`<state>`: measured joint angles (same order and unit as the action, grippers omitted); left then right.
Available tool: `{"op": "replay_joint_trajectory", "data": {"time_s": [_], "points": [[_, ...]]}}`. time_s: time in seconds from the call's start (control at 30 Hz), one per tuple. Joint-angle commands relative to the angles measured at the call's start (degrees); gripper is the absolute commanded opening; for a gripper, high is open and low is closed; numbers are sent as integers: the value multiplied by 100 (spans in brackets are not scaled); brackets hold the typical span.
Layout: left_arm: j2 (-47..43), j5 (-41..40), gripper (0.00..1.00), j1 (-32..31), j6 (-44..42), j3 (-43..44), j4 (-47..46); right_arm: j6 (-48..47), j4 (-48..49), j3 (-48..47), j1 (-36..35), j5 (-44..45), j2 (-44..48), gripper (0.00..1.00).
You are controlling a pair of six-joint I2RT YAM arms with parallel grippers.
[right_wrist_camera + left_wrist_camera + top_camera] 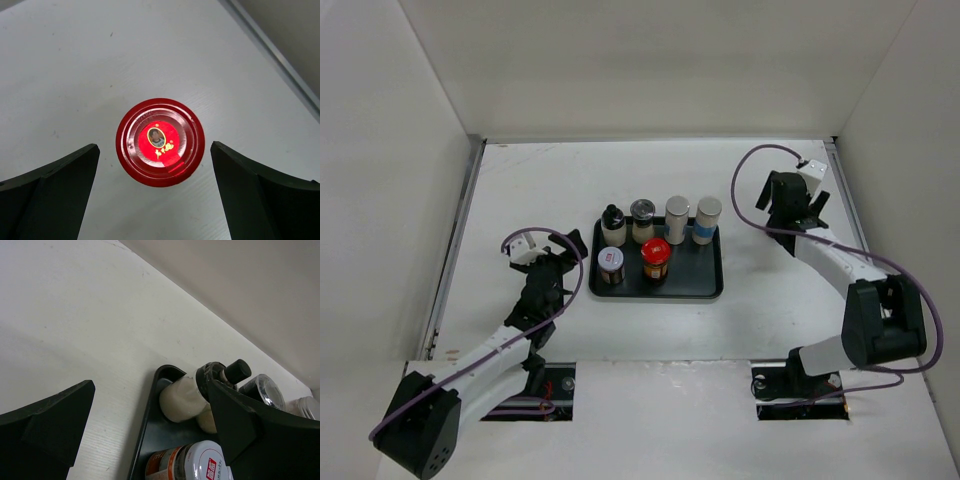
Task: Organize the condiment bottles
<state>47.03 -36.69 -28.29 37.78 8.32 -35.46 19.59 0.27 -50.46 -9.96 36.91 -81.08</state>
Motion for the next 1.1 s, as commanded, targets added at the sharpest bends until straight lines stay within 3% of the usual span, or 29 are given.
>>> {"op": "replay_joint_trajectory", "data": {"time_s": [0.0,0.17,0.27,0.4,0.5,0.63,0.77,1.07], "points": [[96,127,100,4,36,3,-286,70,61,-491,121,-473,-153,100],[61,162,100,30,28,12,-294,202,43,-649,279,-588,-654,100],[105,206,100,48,36,12,-268,290,96,-623,358,-676,-848,92],[131,162,100,48,36,21,-294,387,78,-580,359,-676,-962,92],[254,215,100,39,36,65,-277,431,139,-553,359,-650,-928,83],[298,144,100,21,36,74,-295,440,262,-439,341,-361,-647,62],[264,127,100,30,36,100,-181,378,456,-220,-1,-61,-173,52],[281,-260,100,-31,45,214,92,238,316,720,-1406,430,1286,52]]}}
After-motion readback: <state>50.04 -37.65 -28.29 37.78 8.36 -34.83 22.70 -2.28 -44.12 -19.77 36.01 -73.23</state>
